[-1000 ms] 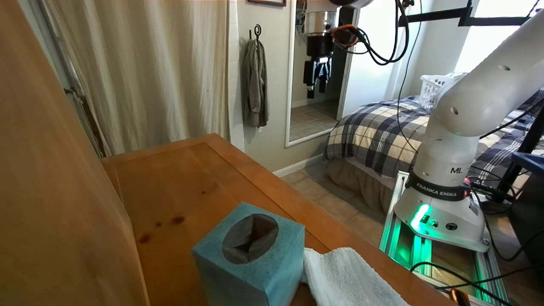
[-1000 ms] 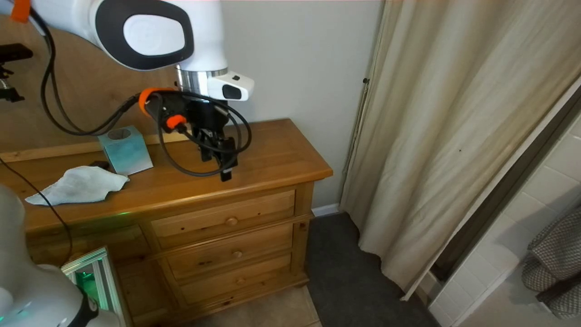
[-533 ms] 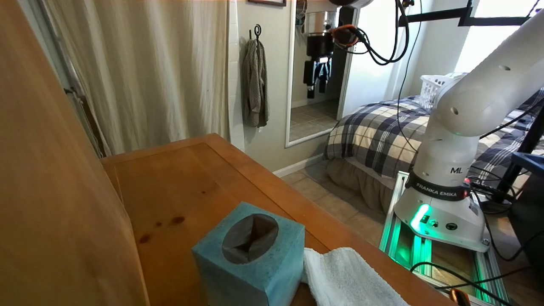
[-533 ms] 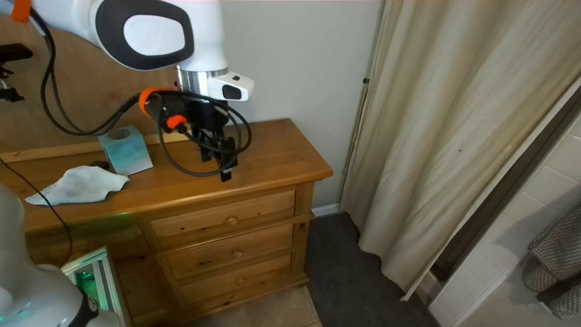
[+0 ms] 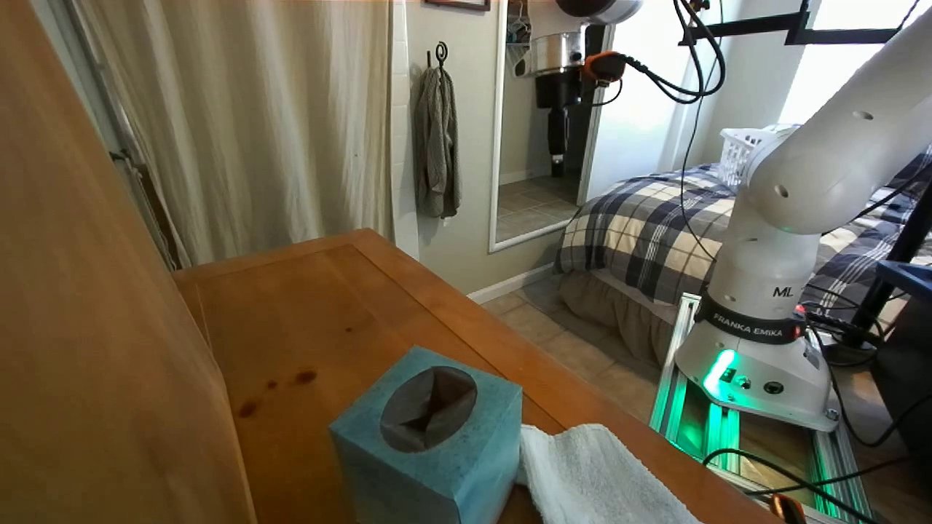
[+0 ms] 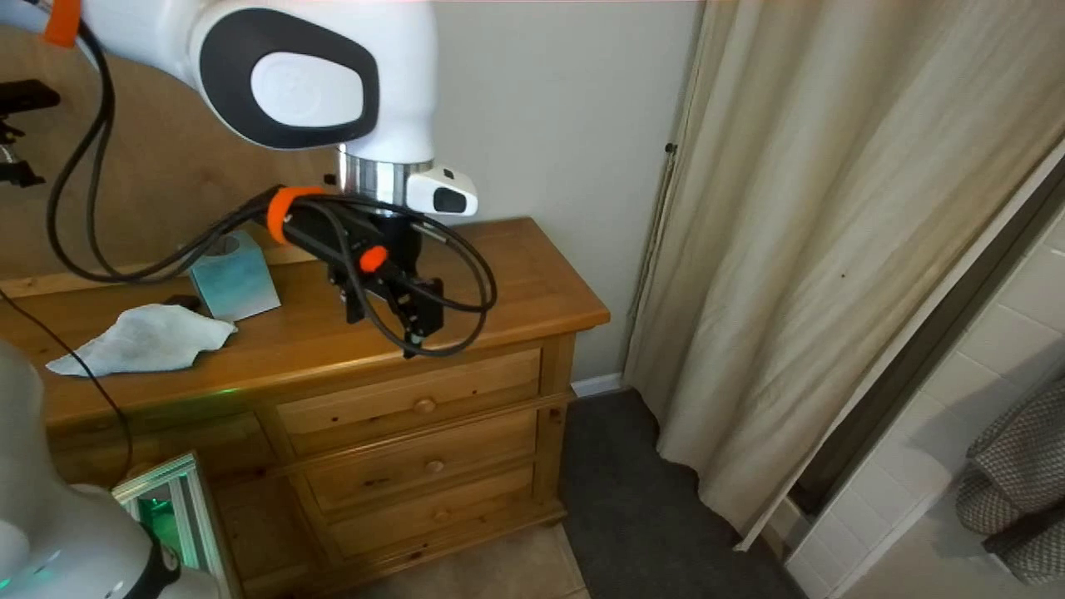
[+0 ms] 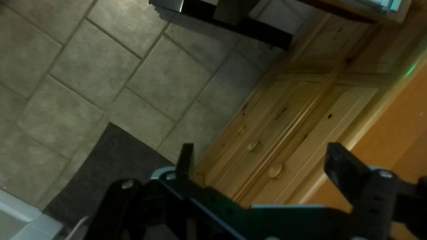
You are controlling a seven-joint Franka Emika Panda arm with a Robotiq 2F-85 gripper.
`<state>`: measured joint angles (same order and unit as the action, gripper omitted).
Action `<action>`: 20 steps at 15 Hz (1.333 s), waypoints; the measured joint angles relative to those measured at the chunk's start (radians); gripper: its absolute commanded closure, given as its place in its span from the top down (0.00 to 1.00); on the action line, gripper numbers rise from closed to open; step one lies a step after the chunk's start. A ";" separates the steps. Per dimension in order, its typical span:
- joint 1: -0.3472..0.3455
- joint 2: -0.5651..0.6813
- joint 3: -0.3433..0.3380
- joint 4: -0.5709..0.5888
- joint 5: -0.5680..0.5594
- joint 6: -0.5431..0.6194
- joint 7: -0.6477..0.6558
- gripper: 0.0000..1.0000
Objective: Open the first top drawer
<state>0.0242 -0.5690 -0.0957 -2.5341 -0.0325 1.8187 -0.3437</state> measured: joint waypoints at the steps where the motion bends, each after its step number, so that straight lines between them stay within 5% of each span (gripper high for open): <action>1: 0.004 0.006 -0.020 -0.001 0.000 -0.003 -0.062 1.00; 5: 0.023 0.064 -0.090 -0.026 0.008 0.040 -0.245 1.00; 11: 0.026 0.209 -0.123 -0.181 0.104 0.387 -0.353 1.00; 20: 0.024 0.243 -0.121 -0.186 0.112 0.410 -0.374 1.00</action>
<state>0.0481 -0.3260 -0.2171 -2.7204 0.0793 2.2284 -0.7177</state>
